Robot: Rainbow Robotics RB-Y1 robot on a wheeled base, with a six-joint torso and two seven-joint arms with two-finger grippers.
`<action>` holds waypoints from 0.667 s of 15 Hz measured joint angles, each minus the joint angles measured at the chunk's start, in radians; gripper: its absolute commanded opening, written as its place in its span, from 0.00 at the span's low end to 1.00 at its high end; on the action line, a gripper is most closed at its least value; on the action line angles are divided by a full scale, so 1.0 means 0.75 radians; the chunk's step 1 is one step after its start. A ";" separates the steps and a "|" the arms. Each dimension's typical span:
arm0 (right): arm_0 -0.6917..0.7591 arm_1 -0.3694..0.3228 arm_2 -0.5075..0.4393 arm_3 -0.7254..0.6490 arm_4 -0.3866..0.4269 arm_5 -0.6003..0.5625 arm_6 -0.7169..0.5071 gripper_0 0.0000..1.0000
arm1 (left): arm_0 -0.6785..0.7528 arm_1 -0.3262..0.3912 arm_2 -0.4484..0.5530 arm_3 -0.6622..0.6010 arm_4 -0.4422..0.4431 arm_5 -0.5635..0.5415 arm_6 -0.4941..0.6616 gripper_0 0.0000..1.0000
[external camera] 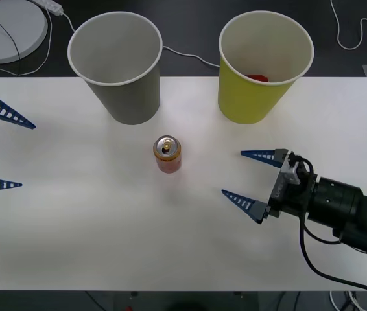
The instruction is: Put the can into the green bin and the plastic bottle into the gray bin
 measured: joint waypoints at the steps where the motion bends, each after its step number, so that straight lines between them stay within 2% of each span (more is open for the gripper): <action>1: -0.003 0.003 0.024 0.001 0.002 0.036 0.004 1.00 | 0.000 0.000 0.000 0.000 0.000 0.000 0.000 1.00; 10: -0.064 0.052 0.331 0.002 0.002 0.462 0.024 1.00 | 0.000 0.000 0.000 0.000 0.000 0.000 0.000 1.00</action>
